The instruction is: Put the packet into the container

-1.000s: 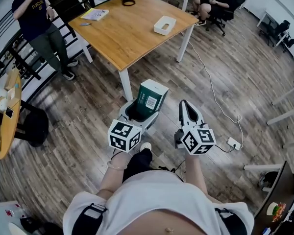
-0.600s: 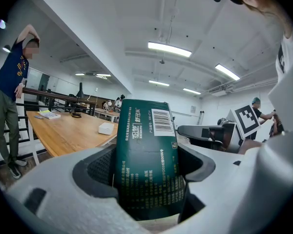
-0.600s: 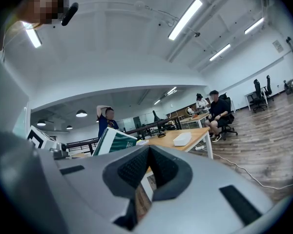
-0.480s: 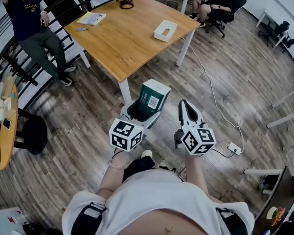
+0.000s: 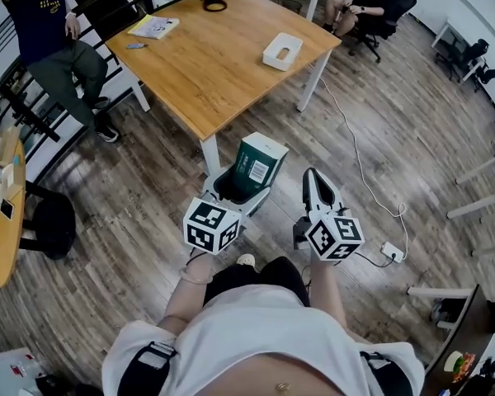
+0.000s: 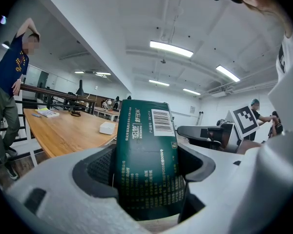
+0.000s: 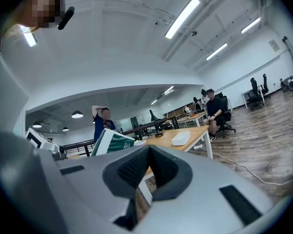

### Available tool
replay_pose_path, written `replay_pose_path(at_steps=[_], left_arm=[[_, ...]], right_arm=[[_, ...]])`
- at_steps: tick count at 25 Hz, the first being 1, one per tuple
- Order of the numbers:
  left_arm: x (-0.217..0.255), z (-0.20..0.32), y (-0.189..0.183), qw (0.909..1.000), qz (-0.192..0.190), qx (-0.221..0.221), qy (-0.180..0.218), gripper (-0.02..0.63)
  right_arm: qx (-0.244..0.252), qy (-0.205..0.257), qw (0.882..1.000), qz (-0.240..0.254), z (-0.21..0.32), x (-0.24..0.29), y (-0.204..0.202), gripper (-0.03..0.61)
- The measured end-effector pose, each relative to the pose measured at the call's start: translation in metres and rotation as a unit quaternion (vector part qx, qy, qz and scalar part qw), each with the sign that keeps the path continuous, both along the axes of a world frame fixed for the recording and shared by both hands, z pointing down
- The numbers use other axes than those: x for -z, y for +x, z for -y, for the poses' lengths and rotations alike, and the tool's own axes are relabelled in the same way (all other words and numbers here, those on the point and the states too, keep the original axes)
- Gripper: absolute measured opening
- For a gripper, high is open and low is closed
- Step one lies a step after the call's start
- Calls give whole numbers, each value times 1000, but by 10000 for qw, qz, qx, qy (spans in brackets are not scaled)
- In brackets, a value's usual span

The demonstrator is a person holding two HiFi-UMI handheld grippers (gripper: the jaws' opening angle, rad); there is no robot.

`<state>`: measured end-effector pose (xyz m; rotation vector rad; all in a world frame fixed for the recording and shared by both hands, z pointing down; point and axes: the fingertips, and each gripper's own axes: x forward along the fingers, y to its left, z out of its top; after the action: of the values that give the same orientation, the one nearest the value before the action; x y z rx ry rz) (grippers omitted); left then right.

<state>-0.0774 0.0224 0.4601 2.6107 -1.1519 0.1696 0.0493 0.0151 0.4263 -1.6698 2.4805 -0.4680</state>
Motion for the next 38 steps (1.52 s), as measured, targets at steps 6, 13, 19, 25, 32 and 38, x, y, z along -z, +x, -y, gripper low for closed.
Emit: replay_pose_path(at_steps=[6, 13, 19, 25, 32, 38], left_arm=[[-1, 3, -7, 9999, -49, 91, -42, 383], [-5, 12, -11, 9998, -28, 139, -109, 383], [-7, 33, -7, 9999, 30, 125, -111, 383], [-10, 65, -1, 9999, 75, 92, -123, 383], [-7, 120, 9, 9998, 120, 137, -128, 383], [-5, 175, 19, 9995, 116, 245, -139, 383]], right_arm=[[-17, -70, 10000, 30, 7, -3, -1, 12], [33, -115, 9999, 25, 17, -7, -5, 12], [45, -151, 9999, 66, 39, -10, -1, 12], [36, -133, 9998, 109, 75, -12, 1, 12], [94, -176, 9997, 135, 134, -12, 9, 11], [222, -200, 9995, 121, 190, -11, 16, 12]])
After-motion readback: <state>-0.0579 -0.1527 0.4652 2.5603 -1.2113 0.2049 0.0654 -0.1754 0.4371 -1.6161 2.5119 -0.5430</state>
